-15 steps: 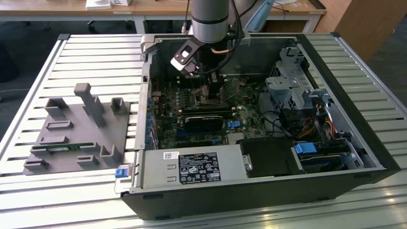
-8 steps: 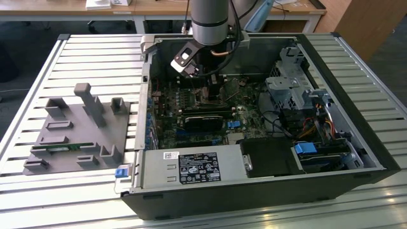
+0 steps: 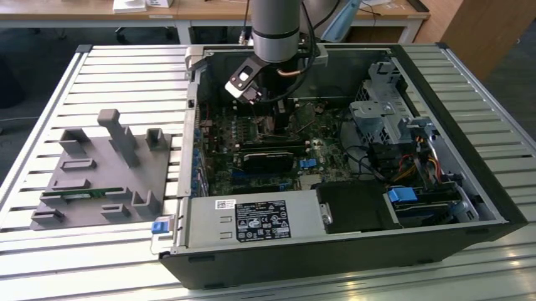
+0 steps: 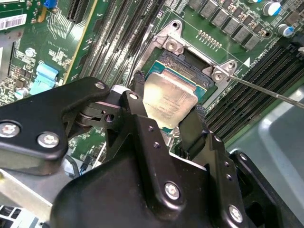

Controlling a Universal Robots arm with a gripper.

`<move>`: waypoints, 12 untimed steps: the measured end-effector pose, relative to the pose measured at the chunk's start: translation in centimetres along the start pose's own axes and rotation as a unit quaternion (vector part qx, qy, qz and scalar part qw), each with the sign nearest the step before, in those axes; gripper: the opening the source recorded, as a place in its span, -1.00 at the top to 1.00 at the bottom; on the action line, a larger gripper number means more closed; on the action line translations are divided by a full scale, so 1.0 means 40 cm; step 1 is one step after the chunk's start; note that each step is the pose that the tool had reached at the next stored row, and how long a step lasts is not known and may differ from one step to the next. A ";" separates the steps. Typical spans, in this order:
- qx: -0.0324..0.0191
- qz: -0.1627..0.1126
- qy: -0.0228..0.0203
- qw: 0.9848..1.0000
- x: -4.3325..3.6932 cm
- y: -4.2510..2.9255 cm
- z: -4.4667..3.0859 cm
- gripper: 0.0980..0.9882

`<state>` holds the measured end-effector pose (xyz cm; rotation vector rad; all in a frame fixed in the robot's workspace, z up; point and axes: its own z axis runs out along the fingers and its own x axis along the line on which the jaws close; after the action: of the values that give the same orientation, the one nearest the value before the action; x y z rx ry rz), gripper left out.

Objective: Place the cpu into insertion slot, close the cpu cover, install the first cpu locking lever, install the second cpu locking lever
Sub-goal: 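Place the cpu into insertion slot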

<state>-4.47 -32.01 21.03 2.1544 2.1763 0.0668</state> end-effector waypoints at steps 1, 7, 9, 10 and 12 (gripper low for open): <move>0.000 0.000 0.000 1.000 0.000 0.000 0.001 0.00; 0.000 0.002 0.000 1.000 0.001 -0.001 0.006 0.00; 0.000 0.002 0.000 1.000 0.002 -0.002 0.008 0.00; 0.000 0.003 0.000 1.000 0.004 -0.002 0.009 0.00; 0.000 0.004 -0.001 1.000 0.007 -0.002 0.010 0.00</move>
<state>-4.51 -31.75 20.61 2.1624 2.1671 0.0653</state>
